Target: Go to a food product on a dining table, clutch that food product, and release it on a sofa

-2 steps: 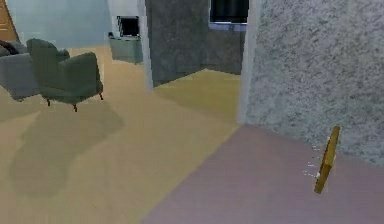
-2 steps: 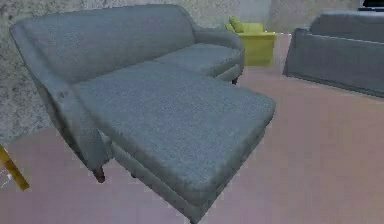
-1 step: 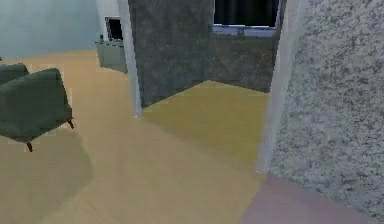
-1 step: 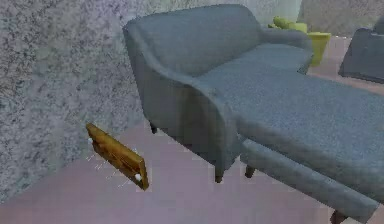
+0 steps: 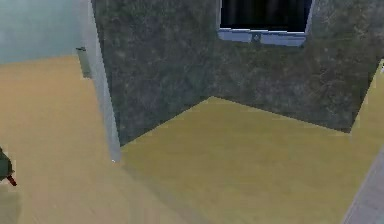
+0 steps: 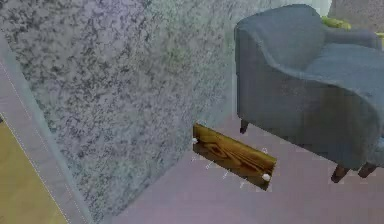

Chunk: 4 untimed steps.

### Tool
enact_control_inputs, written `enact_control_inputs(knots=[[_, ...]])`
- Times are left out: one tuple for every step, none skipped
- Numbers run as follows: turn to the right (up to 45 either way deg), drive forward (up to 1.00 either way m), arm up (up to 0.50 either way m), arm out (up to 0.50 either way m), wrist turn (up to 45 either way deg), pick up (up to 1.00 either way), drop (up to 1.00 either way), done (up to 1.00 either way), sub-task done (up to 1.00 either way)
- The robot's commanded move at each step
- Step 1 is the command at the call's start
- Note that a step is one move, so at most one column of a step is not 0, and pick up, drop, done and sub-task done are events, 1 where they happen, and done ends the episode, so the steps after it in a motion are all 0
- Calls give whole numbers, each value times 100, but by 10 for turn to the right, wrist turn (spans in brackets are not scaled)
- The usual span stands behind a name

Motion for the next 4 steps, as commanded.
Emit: enact_control_inputs(knots=[[0,80,0,0,0,0,0,0,0],[450,0,0,0,0,0,0,0,0],[120,0,0,0,0,0,0,0,0],[0,90,0,0,0,0,0,0,0]])
